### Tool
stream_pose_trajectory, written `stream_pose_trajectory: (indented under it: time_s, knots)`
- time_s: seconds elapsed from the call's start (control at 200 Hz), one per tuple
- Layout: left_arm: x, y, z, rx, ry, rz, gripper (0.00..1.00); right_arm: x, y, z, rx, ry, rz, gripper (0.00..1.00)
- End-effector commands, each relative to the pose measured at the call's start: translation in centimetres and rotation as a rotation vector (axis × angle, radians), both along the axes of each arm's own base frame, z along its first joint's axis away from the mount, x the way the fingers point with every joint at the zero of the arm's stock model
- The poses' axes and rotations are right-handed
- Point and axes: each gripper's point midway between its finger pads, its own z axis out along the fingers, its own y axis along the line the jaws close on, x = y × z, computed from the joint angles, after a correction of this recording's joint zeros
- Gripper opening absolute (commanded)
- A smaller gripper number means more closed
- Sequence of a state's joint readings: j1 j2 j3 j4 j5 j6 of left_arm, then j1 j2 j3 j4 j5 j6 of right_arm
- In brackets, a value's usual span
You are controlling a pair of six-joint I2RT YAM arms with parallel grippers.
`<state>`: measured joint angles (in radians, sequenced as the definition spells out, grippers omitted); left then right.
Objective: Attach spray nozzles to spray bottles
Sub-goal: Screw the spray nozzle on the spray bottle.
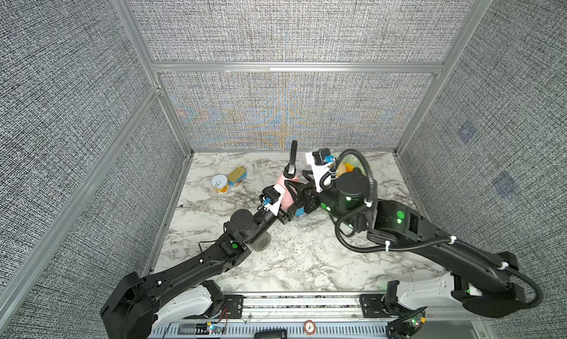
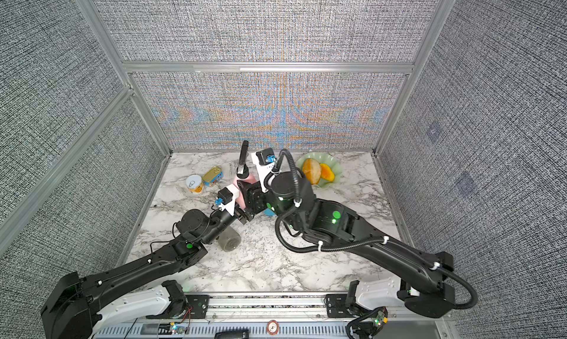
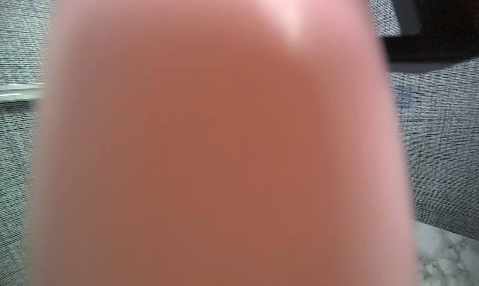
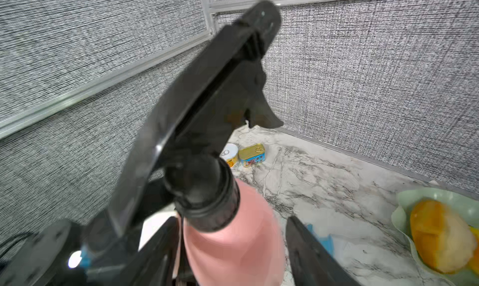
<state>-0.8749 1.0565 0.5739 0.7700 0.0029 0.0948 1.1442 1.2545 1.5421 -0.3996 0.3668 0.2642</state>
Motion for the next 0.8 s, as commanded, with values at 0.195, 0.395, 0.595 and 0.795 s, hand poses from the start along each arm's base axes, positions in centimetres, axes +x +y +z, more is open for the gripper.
stream_pose_trajectory:
  time_s: [0.195, 0.395, 0.595, 0.795]
  knots:
    - [-1.8, -1.0, 1.5, -0.040, -0.025, -0.134, 0.48, -3.8, -0.3, 0.7, -0.009, -0.008, 0.302, 0.68]
    - [-2.7, -1.4, 1.8, -0.042, -0.016, -0.195, 0.48, -3.9, -3.8, 0.9, -0.014, -0.087, 0.365, 0.65]
    - [-3.5, -2.2, 1.7, -0.030, 0.001, -0.267, 0.48, -3.0, -6.3, 0.9, -0.022, -0.160, 0.362, 0.87]
    - [-4.2, -2.8, 1.6, -0.033, 0.025, -0.330, 0.48, -3.5, -4.1, 2.2, -0.059, -0.206, 0.531, 0.91]
